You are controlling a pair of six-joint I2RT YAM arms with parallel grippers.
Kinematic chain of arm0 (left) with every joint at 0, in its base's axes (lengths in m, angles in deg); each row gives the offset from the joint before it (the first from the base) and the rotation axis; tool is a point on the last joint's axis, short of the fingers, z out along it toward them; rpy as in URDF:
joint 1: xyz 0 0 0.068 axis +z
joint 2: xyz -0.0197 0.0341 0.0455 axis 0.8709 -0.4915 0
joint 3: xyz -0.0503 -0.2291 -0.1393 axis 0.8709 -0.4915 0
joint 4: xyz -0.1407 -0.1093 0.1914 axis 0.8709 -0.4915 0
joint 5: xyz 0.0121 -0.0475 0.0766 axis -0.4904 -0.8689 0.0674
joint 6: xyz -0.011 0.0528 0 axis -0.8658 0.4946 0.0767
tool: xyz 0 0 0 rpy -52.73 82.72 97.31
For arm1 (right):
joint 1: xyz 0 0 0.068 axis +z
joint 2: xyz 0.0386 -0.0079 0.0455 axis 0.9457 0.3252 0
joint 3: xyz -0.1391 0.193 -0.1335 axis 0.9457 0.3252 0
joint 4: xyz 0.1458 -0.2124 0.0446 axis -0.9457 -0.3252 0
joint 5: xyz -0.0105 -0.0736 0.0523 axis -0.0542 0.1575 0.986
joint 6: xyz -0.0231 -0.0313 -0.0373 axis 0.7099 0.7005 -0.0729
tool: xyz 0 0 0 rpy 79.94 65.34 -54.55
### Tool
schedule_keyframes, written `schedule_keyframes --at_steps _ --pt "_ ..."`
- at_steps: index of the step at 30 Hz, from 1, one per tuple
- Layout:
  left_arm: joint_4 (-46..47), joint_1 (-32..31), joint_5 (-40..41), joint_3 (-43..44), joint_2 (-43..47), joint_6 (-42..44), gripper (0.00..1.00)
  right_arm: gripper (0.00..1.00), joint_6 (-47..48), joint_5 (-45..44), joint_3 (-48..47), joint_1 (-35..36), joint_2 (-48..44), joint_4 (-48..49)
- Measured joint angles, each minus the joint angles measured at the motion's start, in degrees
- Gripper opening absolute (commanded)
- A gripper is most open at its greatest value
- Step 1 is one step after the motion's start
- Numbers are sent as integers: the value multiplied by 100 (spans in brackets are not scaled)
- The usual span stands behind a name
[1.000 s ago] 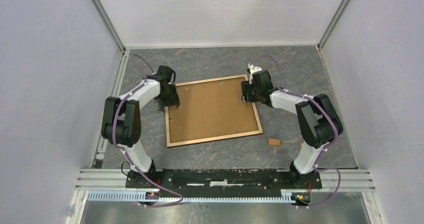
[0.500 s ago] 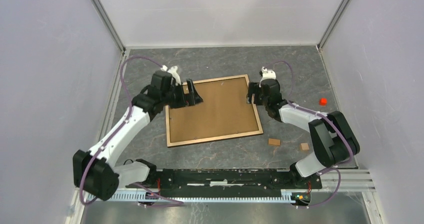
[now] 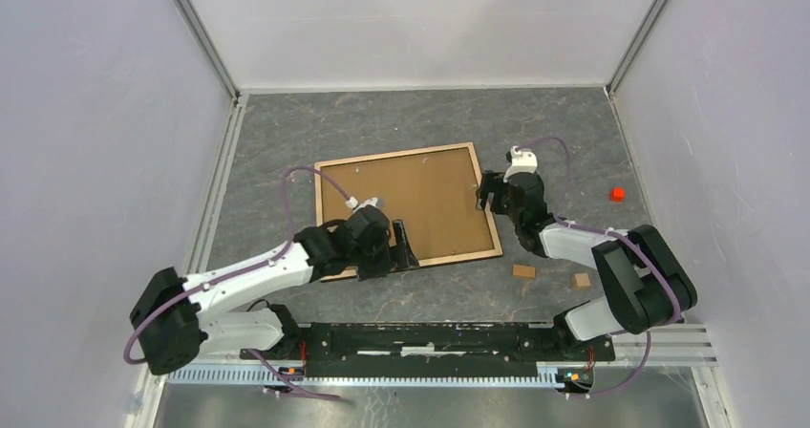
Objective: Put the photo into the frame
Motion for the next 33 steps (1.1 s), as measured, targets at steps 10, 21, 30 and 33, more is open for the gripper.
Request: schedule_keyframes --at_steps 10,21,30,33 --pt "-407 -901 929 -26 -837 -3195 81 86 223 262 -70 0 -28 138" --pt "-863 -1235 1399 555 -1762 -5580 73 86 264 407 -70 -2 -127 181" --pt "-756 -619 1486 490 -1829 -5967 61 85 356 243 -70 -13 -234 177" --pt "-603 -350 1373 319 -1906 -6033 54 85 413 184 -70 -22 -254 170"
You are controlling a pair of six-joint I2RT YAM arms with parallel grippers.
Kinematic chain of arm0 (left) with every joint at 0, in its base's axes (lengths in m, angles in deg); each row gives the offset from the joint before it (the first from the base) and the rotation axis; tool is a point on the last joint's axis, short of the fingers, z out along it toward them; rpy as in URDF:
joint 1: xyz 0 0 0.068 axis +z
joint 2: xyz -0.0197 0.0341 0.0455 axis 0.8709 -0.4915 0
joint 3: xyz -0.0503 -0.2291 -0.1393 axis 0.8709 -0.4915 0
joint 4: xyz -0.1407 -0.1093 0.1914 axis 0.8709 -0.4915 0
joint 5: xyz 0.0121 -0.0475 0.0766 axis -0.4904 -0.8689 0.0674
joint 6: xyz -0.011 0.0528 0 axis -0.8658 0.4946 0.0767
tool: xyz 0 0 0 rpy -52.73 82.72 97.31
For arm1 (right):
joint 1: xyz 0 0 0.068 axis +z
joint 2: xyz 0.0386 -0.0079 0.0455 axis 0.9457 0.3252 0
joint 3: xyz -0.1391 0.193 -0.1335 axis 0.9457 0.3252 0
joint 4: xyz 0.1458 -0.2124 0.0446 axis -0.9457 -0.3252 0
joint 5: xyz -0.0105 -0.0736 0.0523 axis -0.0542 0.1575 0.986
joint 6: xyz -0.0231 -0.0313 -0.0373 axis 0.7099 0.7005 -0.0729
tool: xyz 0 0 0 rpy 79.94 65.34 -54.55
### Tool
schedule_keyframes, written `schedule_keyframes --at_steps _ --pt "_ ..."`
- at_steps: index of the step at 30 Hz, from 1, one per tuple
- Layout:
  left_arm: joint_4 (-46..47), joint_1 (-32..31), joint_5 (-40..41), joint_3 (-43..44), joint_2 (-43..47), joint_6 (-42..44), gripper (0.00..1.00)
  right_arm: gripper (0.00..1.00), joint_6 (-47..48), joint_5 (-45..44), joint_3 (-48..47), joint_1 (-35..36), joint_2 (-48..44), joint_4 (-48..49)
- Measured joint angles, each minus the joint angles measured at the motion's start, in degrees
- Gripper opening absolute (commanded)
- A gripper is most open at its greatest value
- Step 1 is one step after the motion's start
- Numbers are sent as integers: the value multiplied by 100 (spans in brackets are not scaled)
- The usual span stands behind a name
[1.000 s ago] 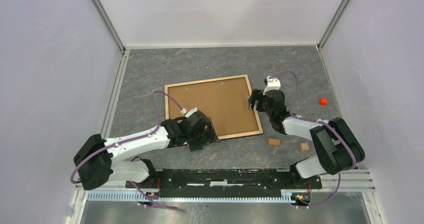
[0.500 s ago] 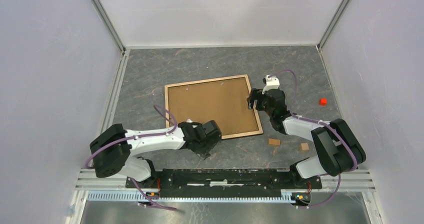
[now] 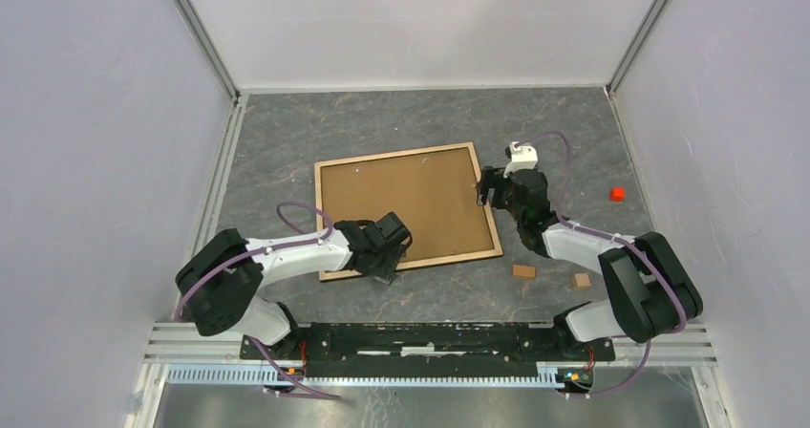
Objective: Put the photo into the frame
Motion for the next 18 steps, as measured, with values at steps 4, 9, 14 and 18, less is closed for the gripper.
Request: schedule_keyframes --at_steps 4,9,14,18 --pt "98 203 -238 -109 -111 -15 38 85 48 -76 0 -7 -11 0" --pt "114 328 -103 -175 -68 -35 17 85 48 -76 -48 -7 33 -52" --pt "-160 649 258 -164 61 839 2 85 52 -79 -120 -17 87 -136" --pt "-378 1300 400 -138 166 2363 2 86 131 -81 -120 -20 85 -201"
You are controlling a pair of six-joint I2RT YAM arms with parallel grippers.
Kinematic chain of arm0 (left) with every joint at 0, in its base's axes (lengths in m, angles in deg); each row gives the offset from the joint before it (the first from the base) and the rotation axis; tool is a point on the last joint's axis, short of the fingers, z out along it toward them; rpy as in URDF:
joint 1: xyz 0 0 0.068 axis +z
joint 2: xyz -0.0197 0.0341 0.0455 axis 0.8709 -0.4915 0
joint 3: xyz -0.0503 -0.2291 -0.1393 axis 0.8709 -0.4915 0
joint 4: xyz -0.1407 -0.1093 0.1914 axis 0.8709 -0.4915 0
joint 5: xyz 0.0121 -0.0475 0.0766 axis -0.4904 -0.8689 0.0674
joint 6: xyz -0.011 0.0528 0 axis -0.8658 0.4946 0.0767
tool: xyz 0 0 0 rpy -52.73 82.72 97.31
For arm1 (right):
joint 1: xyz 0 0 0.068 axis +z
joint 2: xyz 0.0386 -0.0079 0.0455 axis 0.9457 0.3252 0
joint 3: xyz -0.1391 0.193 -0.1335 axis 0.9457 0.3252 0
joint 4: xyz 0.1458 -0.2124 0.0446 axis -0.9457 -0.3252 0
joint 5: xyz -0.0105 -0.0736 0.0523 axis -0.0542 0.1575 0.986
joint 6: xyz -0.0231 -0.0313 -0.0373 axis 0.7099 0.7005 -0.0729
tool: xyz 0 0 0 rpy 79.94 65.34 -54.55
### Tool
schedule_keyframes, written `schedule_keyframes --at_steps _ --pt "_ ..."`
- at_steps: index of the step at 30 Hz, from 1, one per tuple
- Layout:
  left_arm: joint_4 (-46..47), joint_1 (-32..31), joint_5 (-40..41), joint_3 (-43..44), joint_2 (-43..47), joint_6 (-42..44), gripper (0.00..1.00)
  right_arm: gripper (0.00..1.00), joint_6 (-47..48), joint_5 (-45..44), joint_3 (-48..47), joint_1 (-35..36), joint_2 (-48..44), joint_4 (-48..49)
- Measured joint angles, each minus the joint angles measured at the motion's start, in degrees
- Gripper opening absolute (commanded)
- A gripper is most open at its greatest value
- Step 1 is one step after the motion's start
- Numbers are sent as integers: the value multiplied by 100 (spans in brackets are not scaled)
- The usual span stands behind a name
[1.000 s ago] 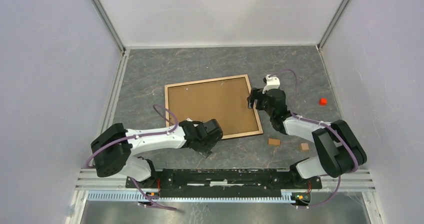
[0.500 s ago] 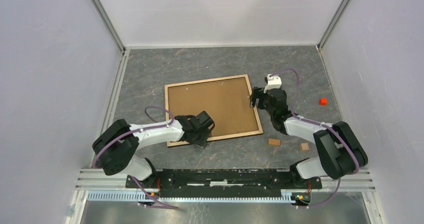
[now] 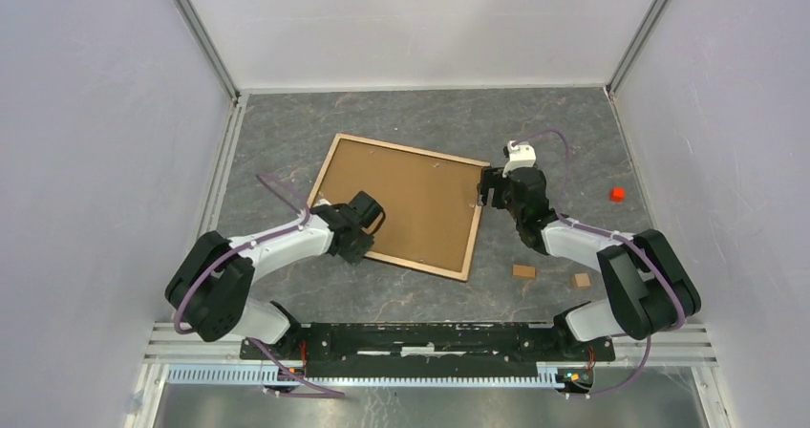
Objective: Put the photo into the frame
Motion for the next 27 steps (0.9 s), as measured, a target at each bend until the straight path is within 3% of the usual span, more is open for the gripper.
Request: schedule_keyframes --at_steps 6,14,17,23,25,26,27 --pt "-321 697 573 264 -44 2942 2 86 74 94 -15 -9 13 -33" --pt "-796 870 896 1432 -769 6118 2 84 323 949 -728 -9 671 -330" --pt "-796 968 986 1849 -1045 6822 2 79 372 1327 -1008 -9 1027 -474" --pt "-837 1408 940 2669 -1709 7348 3 78 389 1694 -1134 -9 1231 -857" --pt "-911 1539 815 2820 -1753 7346 14 78 409 1705 -1156 -9 1231 -944" --pt "-922 1609 695 2804 -1690 7318 25 78 417 1700 -1180 -9 1231 -1016" --pt "-911 1652 605 2715 -1565 7272 43 78 428 1685 -1202 -9 1231 -1056"
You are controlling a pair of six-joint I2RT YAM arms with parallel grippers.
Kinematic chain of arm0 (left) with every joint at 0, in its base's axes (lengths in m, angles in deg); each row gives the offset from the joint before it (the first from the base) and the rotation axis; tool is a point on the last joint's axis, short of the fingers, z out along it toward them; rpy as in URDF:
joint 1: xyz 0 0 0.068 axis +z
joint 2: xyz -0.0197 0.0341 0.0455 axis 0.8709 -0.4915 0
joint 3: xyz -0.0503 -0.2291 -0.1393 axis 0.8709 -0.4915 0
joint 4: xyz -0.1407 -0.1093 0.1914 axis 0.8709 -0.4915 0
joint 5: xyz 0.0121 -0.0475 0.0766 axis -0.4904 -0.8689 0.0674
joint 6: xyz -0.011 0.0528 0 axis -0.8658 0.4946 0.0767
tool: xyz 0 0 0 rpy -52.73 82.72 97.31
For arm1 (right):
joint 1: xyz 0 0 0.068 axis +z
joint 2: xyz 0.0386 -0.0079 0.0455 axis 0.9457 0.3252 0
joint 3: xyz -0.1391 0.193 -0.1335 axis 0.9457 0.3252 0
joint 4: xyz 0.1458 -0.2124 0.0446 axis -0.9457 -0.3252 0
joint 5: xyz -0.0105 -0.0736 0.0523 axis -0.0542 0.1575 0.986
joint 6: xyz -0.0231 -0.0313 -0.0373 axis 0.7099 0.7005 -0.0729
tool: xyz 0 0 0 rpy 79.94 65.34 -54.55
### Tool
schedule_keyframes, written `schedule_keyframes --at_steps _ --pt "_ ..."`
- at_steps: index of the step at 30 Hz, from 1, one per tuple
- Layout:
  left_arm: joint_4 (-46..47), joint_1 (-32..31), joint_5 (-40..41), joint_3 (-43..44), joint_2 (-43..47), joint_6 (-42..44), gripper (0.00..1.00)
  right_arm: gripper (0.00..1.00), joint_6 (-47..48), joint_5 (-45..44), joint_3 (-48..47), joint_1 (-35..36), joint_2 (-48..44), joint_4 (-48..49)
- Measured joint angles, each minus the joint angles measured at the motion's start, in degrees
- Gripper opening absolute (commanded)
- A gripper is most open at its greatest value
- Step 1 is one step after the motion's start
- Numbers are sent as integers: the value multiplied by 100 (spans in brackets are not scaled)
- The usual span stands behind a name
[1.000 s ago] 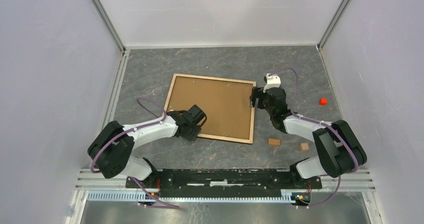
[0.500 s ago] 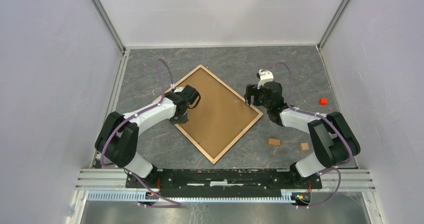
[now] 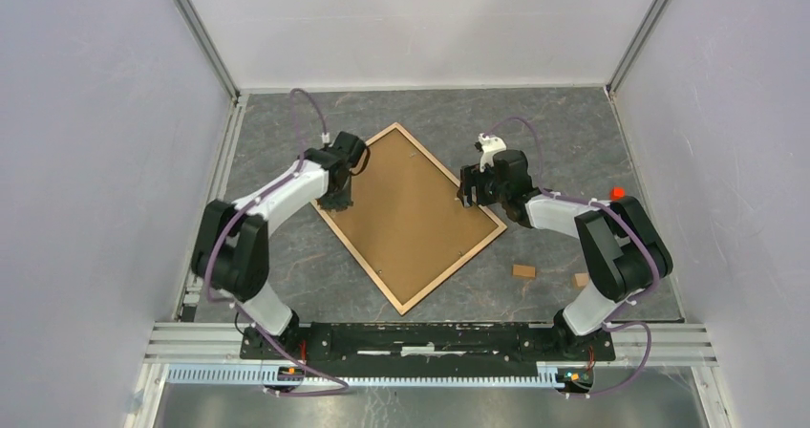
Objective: Put the photo into the frame
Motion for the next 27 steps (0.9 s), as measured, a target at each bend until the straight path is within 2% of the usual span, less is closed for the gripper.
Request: schedule_keyframes --at_steps 1,2,5,8,11,20,24,26,27 --pt "59 26 -101 -170 181 -85 56 78 4 -11 -35 0 4 -52" --pt "107 52 -251 -520 533 -330 63 78 9 -24 -79 0 15 -98" --pt "24 61 -575 -1213 1491 -826 67 79 33 -48 -153 0 35 -125" --pt "48 61 -881 -1587 2168 -1318 62 78 42 -74 -157 0 35 -133" --pt "210 92 -1132 -1784 2315 -1788 59 79 44 -87 -157 0 35 -136" --pt "957 691 -2013 -2752 2057 -3226 56 79 68 -232 -157 0 35 -153" --pt "1484 776 -2452 -2955 1648 -3569 42 79 83 -238 -157 0 35 -160" --pt "1639 822 -2664 -2962 1572 -3626 42 79 90 -238 -157 0 35 -164" --pt "1696 855 -2743 -2970 1556 -3657 45 79 90 -238 -157 0 35 -162"
